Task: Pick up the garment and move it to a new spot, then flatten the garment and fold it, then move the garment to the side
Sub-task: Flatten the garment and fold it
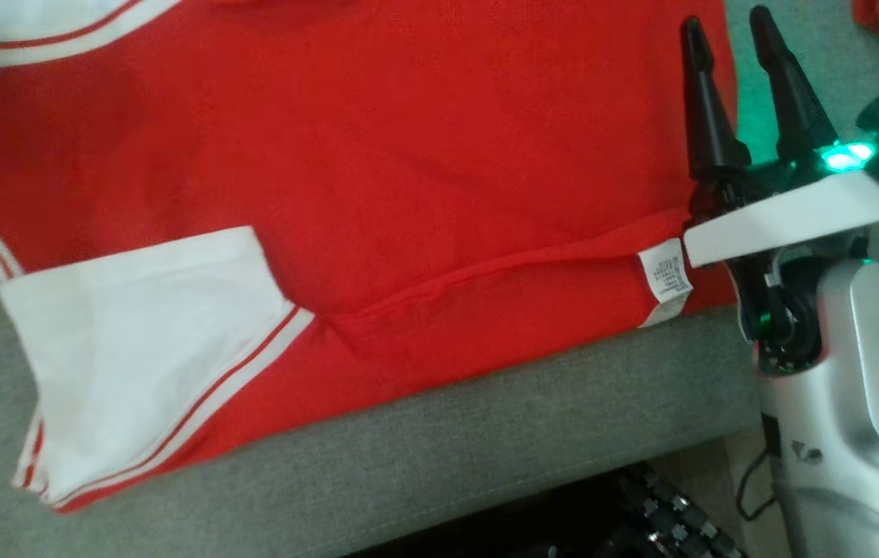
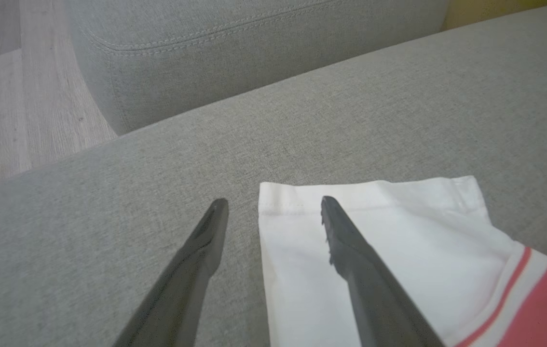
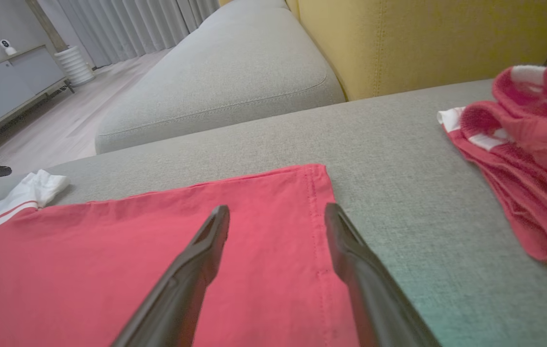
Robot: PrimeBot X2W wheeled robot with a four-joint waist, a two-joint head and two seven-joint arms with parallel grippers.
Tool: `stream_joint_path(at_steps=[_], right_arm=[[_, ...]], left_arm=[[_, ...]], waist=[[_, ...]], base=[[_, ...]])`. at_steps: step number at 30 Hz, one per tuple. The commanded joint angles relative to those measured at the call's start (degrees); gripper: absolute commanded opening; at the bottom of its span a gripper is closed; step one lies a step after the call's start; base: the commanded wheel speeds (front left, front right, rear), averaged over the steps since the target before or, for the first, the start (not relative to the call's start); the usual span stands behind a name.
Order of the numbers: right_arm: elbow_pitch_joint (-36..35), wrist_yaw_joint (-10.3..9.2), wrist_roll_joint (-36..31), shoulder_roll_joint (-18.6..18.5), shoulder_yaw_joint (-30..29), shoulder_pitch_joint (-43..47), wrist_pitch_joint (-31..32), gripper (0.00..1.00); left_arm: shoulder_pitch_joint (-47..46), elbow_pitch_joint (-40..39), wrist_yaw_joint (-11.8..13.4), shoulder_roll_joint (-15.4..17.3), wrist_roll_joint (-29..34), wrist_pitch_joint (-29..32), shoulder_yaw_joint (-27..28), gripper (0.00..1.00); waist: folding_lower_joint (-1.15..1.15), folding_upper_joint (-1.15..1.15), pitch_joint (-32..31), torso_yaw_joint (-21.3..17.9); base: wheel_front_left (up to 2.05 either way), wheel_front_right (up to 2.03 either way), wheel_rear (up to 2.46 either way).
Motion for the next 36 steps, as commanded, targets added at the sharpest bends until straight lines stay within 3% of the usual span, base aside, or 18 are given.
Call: stream_joint_path(at_steps=[1, 12, 13, 14, 15, 16, 17, 25, 36], right_arm=[[-1.8, 0.37, -0.44, -0.23, 1.3, -0.56, -0.46, 1.0], [-2.37, 0.37, -0.85, -0.23, 2.86, -2.65, -0.84, 1.0], [-2.57, 0.37, -1.01, -0.23, 2.8, -2.65, -0.79, 1.0], [-2.74, 0.37, -1.14, -0.23, 2.71, -2.65, -0.67, 1.0], [-2.89, 0.37, -1.3, -0.23, 2.61, -2.66, -0.49, 1.0], [-3.02, 0.37, -1.53, -0.23, 2.51, -2.76, -0.26, 1.0], [-3.11, 0.37, -1.84, -0.23, 2.38, -2.91, 0.06, 1.0], [-0.41, 0.37, -9.07, -0.88, -0.48, -7.77, 7.09, 1.0], [15.67, 0.37, -15.25, -9.48, -1.05, -19.7, 19.99, 1.0]], left_arm=[[-2.55, -1.47, 0.11, 3.68, -0.03, 0.66, 1.81, 1.0], [-4.08, 2.02, 1.46, 5.27, 0.03, 4.59, 1.46, 0.98], [-3.9, 2.01, 1.43, 5.28, -0.19, 4.82, 1.42, 0.88], [-3.76, 1.98, 1.42, 5.32, -0.33, 4.95, 1.39, 0.54], [-3.6, 1.96, 1.41, 5.33, -0.43, 5.01, 1.32, 0.39], [-3.46, 1.92, 1.39, 5.32, -0.55, 5.06, 1.25, 0.06], [-3.35, 1.81, 1.32, 5.22, -0.72, 4.95, 1.13, 0.0], [-2.73, 0.27, 0.55, 2.64, -1.96, -1.36, 0.01, 0.0], [0.15, -4.36, -0.24, -1.11, -3.73, -10.27, -3.61, 0.0]], waist=[[-0.01, 0.0, 1.07, -1.22], [-0.01, 0.0, 2.06, -3.19], [-0.01, 0.0, 1.98, -3.19], [-0.01, 0.0, 1.88, -3.15], [-0.01, 0.0, 1.74, -3.07], [-0.01, 0.0, 1.56, -2.96], [-0.01, 0.0, 1.33, -2.82], [-0.01, 0.0, -1.64, -0.65], [-0.01, 0.0, -4.6, 6.24]], base=[[0.0, 0.0, 0.0], [0.0, 0.0, 0.0], [0.0, 0.0, 0.0], [0.0, 0.0, 0.0], [0.0, 0.0, 0.0], [0.0, 0.0, 0.0], [0.0, 0.0, 0.0], [0.0, 0.0, 0.0], [0.0, 0.0, 0.0]])
